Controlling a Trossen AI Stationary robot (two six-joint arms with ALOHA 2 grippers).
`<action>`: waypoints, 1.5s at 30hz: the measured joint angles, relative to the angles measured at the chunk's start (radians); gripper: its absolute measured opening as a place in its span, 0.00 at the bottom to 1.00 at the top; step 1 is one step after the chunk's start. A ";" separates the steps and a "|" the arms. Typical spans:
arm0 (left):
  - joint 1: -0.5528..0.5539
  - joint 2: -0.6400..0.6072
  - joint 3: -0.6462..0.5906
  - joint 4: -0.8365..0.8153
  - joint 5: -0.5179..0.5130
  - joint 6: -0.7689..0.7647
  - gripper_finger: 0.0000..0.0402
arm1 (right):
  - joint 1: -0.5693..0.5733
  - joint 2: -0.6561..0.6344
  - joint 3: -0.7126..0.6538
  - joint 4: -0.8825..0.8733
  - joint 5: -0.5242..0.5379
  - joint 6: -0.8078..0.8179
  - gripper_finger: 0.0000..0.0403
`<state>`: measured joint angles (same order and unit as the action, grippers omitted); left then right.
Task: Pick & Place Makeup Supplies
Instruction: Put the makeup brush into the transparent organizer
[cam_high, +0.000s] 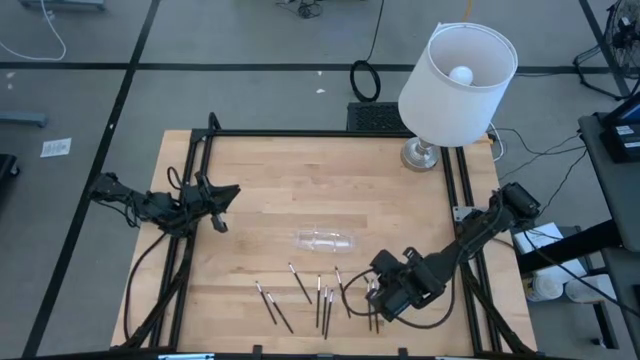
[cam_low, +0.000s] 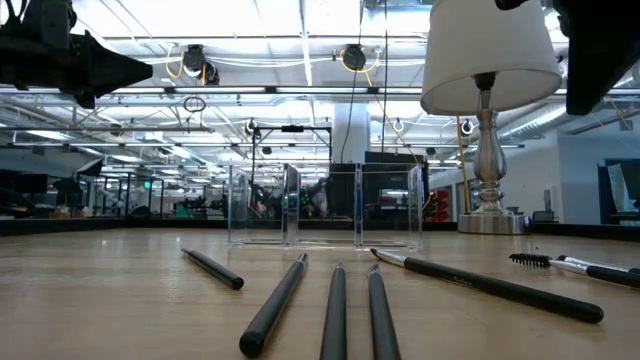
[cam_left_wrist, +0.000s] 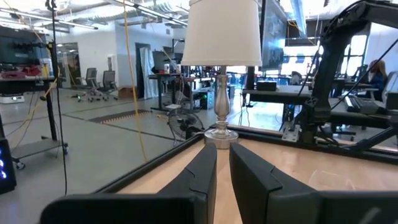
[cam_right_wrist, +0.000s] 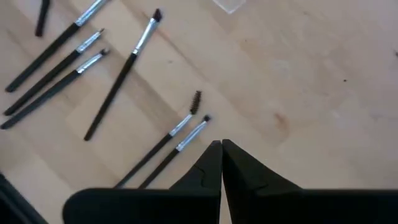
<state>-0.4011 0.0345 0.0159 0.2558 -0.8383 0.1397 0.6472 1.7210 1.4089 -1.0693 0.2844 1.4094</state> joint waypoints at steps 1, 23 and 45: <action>0.000 0.000 0.000 0.000 0.000 0.000 0.13 | 0.000 0.000 -0.005 0.011 -0.002 0.002 0.00; 0.000 0.000 0.000 -0.001 -0.001 0.031 0.13 | -0.007 -0.001 -0.292 0.468 -0.184 0.146 0.42; 0.000 0.000 0.000 -0.018 -0.002 0.015 0.13 | -0.038 0.063 -0.320 0.545 -0.234 0.153 0.51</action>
<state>-0.4007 0.0345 0.0158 0.2375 -0.8406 0.1543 0.6087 1.7837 1.0893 -0.5243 0.0502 1.5620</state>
